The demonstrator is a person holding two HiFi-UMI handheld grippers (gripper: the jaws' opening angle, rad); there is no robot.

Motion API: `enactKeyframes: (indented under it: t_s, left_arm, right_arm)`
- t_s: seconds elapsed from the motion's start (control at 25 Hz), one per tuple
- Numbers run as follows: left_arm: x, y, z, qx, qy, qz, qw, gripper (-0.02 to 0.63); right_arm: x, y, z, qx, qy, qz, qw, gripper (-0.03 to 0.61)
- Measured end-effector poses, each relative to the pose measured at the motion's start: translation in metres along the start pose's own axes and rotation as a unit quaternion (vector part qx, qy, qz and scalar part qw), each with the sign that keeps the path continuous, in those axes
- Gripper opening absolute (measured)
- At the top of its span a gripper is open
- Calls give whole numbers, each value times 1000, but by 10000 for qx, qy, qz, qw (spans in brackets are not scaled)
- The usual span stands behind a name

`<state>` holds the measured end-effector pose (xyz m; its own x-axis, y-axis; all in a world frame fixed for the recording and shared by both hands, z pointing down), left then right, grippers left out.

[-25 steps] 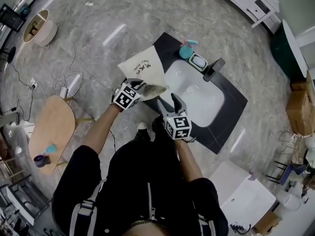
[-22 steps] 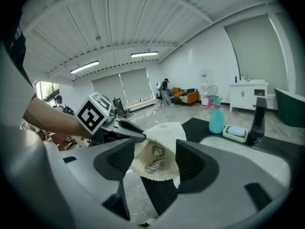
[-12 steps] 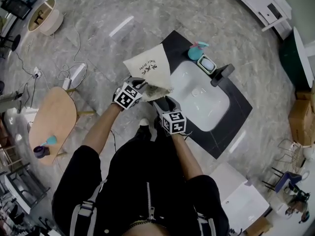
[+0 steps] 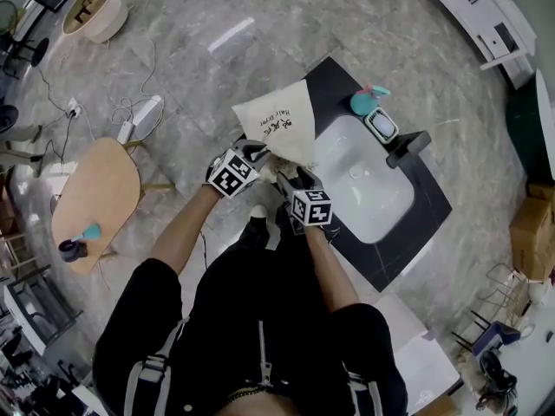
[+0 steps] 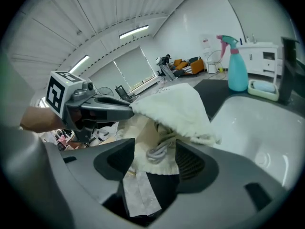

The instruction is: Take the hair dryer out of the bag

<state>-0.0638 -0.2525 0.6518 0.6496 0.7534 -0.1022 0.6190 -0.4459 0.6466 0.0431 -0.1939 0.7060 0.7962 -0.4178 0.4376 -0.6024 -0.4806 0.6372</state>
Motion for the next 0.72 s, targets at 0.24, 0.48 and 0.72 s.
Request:
enactKeyframes:
  t_s: [0.24, 0.48, 0.72]
  left_arm:
    - [-1, 4, -7, 43, 32, -73, 10000, 60]
    - [-4, 2, -10, 25, -50, -69, 10000, 60]
    - [-4, 0, -7, 17, -49, -98, 9999, 60]
  right_arm:
    - [6, 27, -8, -229, 425, -21, 9988, 261]
    - [15, 42, -13, -273, 791, -215, 9963, 243]
    - [13, 48, -7, -349, 1169, -227, 9923, 186]
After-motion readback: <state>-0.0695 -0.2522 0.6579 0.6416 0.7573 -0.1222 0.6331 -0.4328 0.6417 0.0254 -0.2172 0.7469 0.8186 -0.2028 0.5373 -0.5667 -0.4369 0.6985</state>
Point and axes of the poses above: the fingertips, and each gripper's own axes: y forward along the fingers, x to its right, z out of its top, the point moved 4 cm from there along -y, backward along the fingers, and after that the axes turned 1 degree about -x, right-handed, at the moved point
